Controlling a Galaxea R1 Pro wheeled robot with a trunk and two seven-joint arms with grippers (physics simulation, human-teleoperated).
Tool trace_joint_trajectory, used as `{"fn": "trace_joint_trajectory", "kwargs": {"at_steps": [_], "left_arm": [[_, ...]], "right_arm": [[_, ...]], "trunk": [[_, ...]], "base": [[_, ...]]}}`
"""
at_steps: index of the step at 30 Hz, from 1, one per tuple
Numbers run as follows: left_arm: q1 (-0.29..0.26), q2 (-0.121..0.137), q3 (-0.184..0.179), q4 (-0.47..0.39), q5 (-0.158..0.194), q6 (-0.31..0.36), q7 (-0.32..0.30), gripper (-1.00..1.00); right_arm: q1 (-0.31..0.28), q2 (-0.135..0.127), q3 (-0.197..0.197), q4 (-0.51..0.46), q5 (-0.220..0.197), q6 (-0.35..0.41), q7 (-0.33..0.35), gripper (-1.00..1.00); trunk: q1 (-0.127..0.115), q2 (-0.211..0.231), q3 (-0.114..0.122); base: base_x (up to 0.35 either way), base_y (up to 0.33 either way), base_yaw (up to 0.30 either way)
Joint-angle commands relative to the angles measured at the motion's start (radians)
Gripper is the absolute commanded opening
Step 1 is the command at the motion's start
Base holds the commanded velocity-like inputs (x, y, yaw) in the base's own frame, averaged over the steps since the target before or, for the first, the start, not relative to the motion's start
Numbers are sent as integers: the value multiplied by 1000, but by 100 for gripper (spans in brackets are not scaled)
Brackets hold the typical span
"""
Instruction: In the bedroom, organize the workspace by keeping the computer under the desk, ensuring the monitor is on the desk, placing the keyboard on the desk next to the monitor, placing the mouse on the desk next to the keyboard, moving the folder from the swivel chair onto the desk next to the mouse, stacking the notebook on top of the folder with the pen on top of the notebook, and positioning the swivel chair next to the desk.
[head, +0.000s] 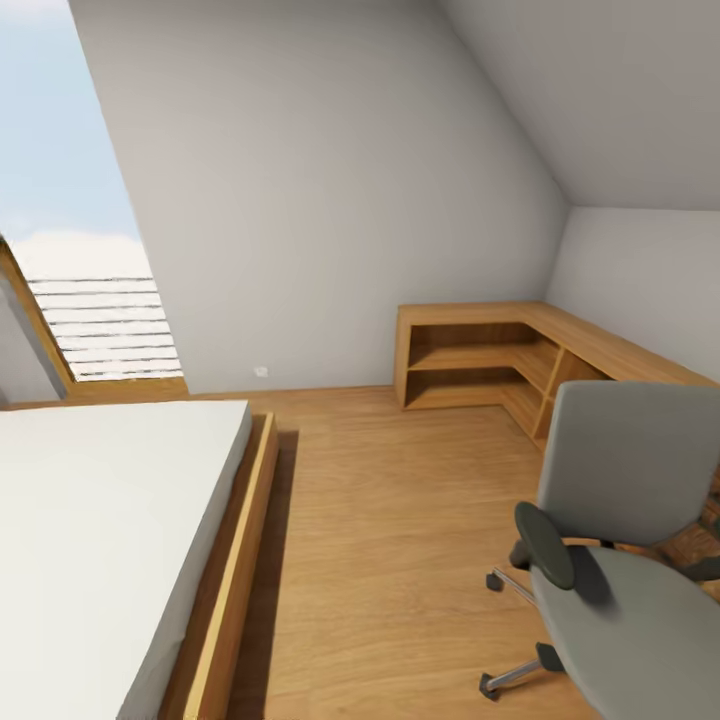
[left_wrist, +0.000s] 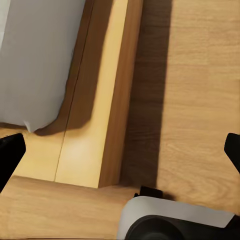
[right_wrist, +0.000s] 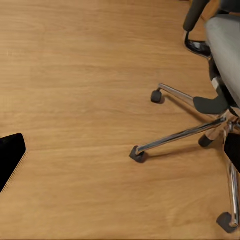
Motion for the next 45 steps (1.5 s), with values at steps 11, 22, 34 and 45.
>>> {"fn": "trace_joint_trajectory", "kwargs": {"at_steps": [11, 22, 34, 45], "left_arm": [[1, 0, -9, -2, 6, 0, 9, 100], [1, 1, -8, -2, 7, -2, 10, 100], [1, 1, -8, -2, 7, -2, 10, 100], [1, 1, -8, -2, 7, -2, 9, 100]], "right_arm": [[-1, -1, 9, 2, -8, -3, -1, 100], [-1, -1, 10, 1, -8, 13, -1, 100], [-1, -1, 9, 1, -8, 16, -1, 100], [-1, -2, 9, 1, -8, 17, -1, 100]], "trunk": [[0, -1, -1], [0, -1, -1], [0, -1, -1], [0, -1, -1]], "base": [[129, -150, 278], [62, -36, 90], [244, -1, 4], [169, 0, 0]]}}
